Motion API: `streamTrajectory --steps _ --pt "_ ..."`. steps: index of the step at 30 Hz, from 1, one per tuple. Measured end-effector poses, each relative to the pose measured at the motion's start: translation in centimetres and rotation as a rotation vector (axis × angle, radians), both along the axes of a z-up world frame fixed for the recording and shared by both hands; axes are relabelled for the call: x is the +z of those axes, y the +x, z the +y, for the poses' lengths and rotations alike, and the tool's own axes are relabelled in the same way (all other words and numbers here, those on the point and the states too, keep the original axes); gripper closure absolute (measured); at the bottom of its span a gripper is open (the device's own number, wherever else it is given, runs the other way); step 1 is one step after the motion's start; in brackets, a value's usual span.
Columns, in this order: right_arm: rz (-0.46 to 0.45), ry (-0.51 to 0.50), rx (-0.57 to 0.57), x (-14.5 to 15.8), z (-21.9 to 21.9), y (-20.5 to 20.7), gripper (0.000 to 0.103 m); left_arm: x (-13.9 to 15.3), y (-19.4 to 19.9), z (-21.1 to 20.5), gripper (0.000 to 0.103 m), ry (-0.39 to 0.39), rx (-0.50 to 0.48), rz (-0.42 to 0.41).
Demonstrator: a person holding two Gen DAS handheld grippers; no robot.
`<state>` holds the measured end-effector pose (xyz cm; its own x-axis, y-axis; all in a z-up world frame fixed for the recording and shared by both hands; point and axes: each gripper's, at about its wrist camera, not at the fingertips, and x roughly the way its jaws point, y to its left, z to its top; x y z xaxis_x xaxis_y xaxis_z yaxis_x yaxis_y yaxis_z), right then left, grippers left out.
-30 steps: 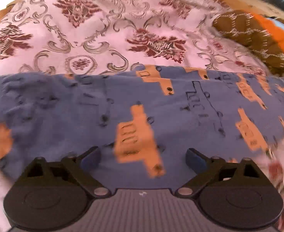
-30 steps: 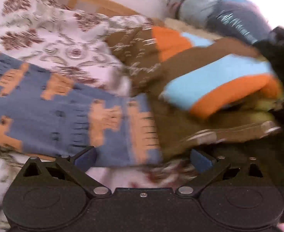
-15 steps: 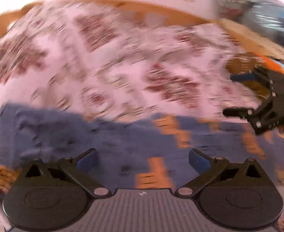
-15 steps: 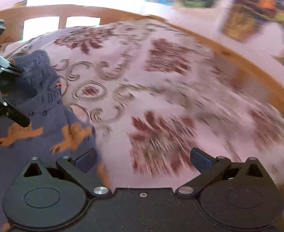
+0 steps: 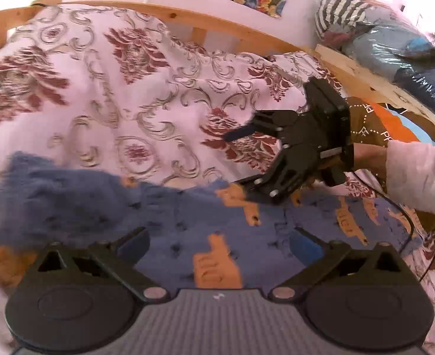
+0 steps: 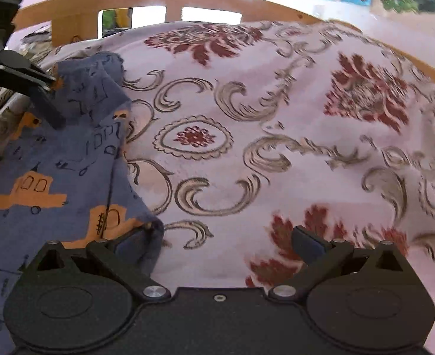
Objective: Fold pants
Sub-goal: 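Lift both grippers away from the pants and reposition above them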
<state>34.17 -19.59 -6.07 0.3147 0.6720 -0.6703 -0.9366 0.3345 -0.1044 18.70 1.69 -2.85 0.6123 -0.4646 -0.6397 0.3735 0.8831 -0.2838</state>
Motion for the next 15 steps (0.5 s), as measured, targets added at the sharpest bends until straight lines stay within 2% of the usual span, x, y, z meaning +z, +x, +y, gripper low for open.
streamTrajectory --steps 3,5,7,8,12,14,15 --pt "-0.034 0.025 -0.011 -0.2 0.3 0.1 0.001 -2.0 1.3 -0.3 0.0 0.002 0.051 0.051" --pt "-0.078 0.052 -0.071 -0.3 0.0 0.5 0.001 -3.5 1.5 0.8 0.001 -0.01 0.119 0.101" --pt "-0.053 0.07 -0.123 -0.5 -0.6 1.5 0.001 -4.1 0.5 2.0 0.005 -0.04 0.119 0.07" --pt "-0.048 0.069 -0.133 -0.6 -0.7 1.9 0.001 -4.2 0.1 2.1 0.005 -0.026 0.11 0.057" --pt "-0.044 0.033 -0.11 -0.9 -0.4 2.4 0.001 -5.0 -1.5 1.2 0.005 0.11 0.064 -0.014" --pt "0.011 0.0 -0.082 -0.4 -0.6 3.2 0.001 -5.0 -2.0 1.1 0.005 0.141 0.058 -0.029" --pt "0.01 -0.028 -0.113 0.0 -1.0 3.7 0.001 -5.0 -2.2 1.3 0.005 0.139 0.059 -0.027"
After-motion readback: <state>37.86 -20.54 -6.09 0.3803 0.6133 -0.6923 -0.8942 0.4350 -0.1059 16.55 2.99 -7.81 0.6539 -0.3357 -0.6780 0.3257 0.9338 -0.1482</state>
